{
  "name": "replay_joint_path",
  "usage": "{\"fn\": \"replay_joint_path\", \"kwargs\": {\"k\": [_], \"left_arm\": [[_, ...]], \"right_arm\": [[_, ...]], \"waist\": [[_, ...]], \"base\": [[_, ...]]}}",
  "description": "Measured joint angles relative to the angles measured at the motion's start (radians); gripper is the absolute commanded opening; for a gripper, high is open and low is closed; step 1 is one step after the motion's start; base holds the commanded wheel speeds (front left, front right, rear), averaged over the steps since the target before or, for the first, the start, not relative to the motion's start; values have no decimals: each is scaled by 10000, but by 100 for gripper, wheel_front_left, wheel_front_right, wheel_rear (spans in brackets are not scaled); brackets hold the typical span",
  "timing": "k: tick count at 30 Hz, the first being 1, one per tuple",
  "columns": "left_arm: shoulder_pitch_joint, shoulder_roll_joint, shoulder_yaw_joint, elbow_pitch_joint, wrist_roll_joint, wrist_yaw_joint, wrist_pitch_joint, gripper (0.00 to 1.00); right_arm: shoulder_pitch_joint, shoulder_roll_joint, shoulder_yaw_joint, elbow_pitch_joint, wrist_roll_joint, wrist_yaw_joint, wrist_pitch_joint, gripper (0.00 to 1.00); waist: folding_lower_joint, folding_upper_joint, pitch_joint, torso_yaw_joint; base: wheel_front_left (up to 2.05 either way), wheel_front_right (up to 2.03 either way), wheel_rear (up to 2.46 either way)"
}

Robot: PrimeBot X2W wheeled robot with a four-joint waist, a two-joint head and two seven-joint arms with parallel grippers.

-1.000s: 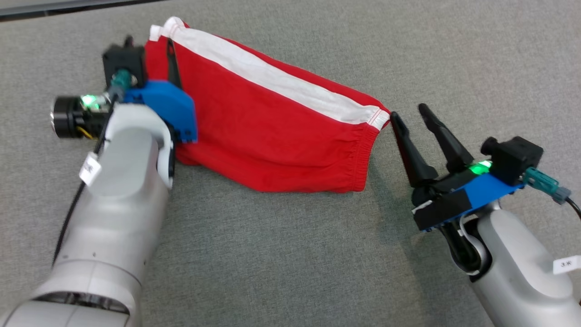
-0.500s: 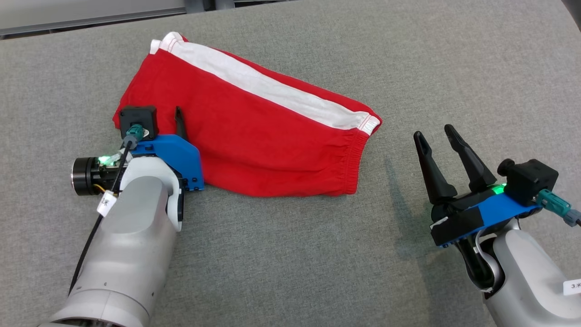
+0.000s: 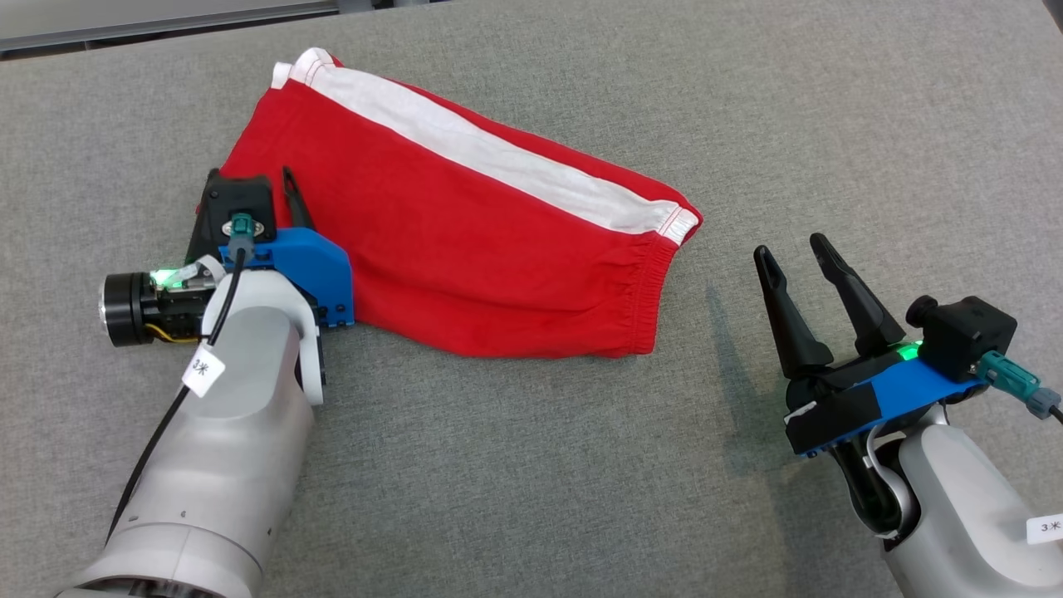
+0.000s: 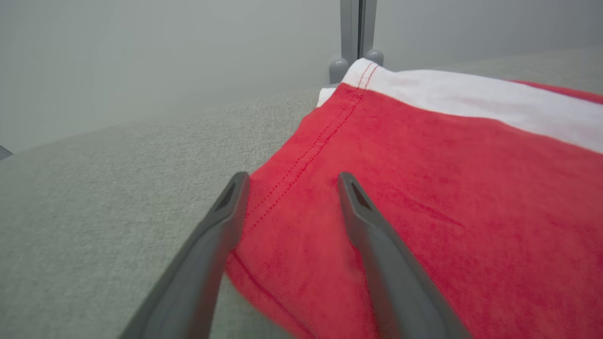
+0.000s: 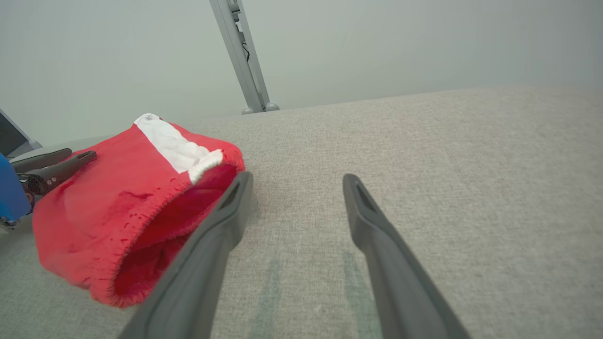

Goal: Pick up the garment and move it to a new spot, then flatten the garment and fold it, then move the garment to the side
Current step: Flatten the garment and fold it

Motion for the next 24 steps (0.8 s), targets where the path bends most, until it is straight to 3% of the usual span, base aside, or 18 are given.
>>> {"fn": "replay_joint_path", "kwargs": {"k": [11, 19, 20, 21, 24], "left_arm": [[373, 251, 644, -550, -591, -6, -25, 100], [361, 113, 1007, -307, -1246, -545, -104, 97], [351, 105, 1001, -247, -1260, -623, -115, 37], [348, 94, 997, -219, -1287, -685, -115, 0], [362, -42, 941, -180, -1331, -803, -111, 0]], "right_arm": [[-22, -4, 171, -36, 82, 0, 0, 100], [-56, -67, 182, -25, 125, 0, 0, 100], [-57, -75, 182, -8, 127, 0, 0, 100], [-58, -79, 182, 6, 127, 0, 0, 100], [-58, -81, 171, 31, 125, 0, 0, 100]], "waist": [[-1, -1, 216, -68], [-1, -1, 364, -109], [-2, -1, 357, -99], [-1, -1, 344, -81], [-1, -1, 256, 29]], "base": [[0, 0, 0], [0, 0, 0], [0, 0, 0], [0, 0, 0], [0, 0, 0]]}}
